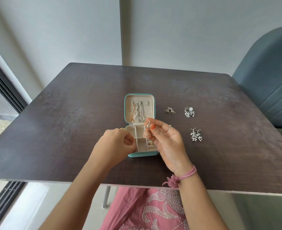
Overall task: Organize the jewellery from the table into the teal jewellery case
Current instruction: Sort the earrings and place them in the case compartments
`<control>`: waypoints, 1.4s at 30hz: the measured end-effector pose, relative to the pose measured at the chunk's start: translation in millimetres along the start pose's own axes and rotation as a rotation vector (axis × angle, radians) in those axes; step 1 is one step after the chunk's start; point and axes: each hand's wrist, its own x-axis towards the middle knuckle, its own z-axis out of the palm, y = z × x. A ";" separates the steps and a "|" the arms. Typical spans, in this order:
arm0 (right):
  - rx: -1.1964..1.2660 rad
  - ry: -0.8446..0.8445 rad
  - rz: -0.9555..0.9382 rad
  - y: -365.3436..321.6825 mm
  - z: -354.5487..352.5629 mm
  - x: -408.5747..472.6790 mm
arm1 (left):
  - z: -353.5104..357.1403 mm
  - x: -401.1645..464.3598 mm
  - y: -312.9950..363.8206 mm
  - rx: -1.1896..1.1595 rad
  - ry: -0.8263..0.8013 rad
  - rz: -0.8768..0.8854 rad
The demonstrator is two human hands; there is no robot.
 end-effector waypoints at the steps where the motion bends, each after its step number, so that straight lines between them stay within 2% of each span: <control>1: -0.003 0.000 -0.001 -0.4 0.5 -0.2 | -0.8 -0.2 0.1 0.010 -0.005 -0.001; 8: -0.022 -0.003 0.003 -2.5 2.5 -0.2 | -4.2 3.4 3.4 0.034 -0.042 -0.009; 15: -0.115 -0.010 -0.010 -1.4 0.3 0.8 | -5.2 5.4 -4.2 0.087 0.005 -0.006; 21: -0.246 0.045 -0.051 0.1 6.3 0.3 | -3.6 4.1 -18.3 -0.113 -0.049 -0.068; 29: -0.328 0.075 -0.085 2.1 13.9 0.6 | 2.5 -3.6 -27.7 -0.281 -0.124 -0.018; 31: -0.339 0.079 -0.068 2.7 13.3 2.0 | 2.4 -5.4 -28.2 -0.321 -0.094 0.013; 35: -0.382 0.042 -0.035 2.8 11.8 5.5 | -2.8 -2.2 -29.3 -0.408 0.069 0.100; 40: -0.391 0.009 -0.011 2.3 12.9 8.1 | -6.8 4.7 -26.9 -0.532 -0.013 0.185; 42: -0.384 0.012 -0.008 1.4 13.0 8.3 | -5.3 6.9 -26.0 -0.547 0.006 0.193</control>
